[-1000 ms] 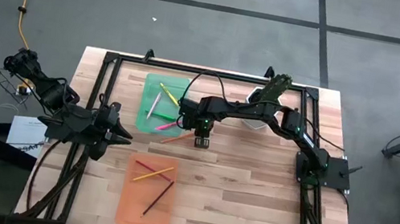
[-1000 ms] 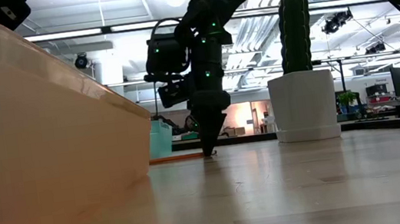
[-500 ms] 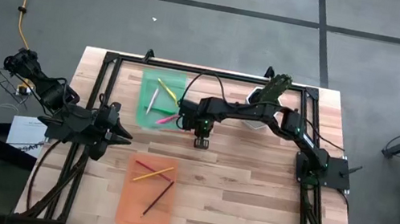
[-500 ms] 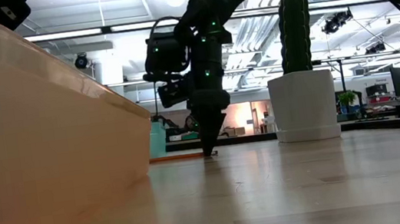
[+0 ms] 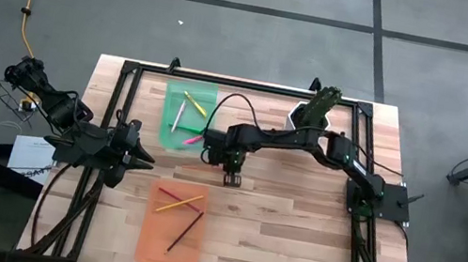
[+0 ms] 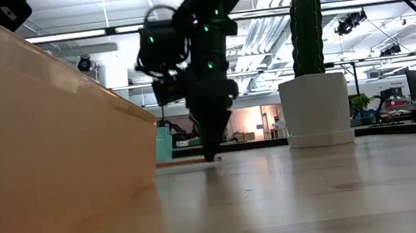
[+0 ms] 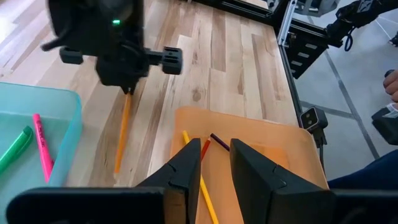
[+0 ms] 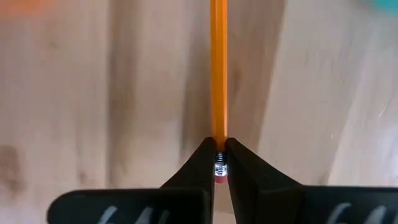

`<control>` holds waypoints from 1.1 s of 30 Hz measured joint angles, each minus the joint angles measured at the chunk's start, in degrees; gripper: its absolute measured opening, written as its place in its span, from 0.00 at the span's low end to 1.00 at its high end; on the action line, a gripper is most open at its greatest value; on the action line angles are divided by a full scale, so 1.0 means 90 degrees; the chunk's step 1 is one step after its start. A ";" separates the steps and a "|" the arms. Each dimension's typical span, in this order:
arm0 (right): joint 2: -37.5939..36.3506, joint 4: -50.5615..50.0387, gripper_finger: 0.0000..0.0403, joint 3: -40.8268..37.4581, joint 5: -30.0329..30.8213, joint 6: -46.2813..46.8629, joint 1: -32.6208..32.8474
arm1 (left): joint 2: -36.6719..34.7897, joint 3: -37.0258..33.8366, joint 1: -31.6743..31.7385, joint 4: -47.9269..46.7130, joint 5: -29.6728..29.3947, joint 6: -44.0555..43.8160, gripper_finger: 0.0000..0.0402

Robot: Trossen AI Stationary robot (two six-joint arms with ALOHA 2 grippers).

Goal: Sort pens & pencils
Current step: Put the orange pencil into the orange bin

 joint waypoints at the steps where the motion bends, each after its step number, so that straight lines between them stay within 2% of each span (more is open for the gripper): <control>1: 0.0001 -0.0004 0.03 0.0078 0.0026 0.0020 0.0034 | 0.0000 -0.0001 0.0000 0.0000 0.0000 0.0002 0.18; 12: -0.0016 -0.0080 0.03 0.0693 0.0172 0.0526 0.0153 | -0.0002 -0.0001 0.0000 0.0057 0.0014 0.0041 0.18; 18: -0.0023 -0.0147 0.03 0.1074 0.0215 0.0687 0.0237 | -0.0080 -0.0002 0.0000 0.0603 -0.0167 0.0407 0.18; 26: -0.0026 -0.0104 0.03 0.1747 0.0239 0.1356 0.0276 | -0.0864 0.0003 0.0002 0.1538 -0.0925 0.1241 0.18; 33: -0.0048 0.0458 0.03 0.2543 0.0647 0.1808 0.0266 | -0.1763 0.0003 0.0002 0.1779 -0.1610 0.1819 0.18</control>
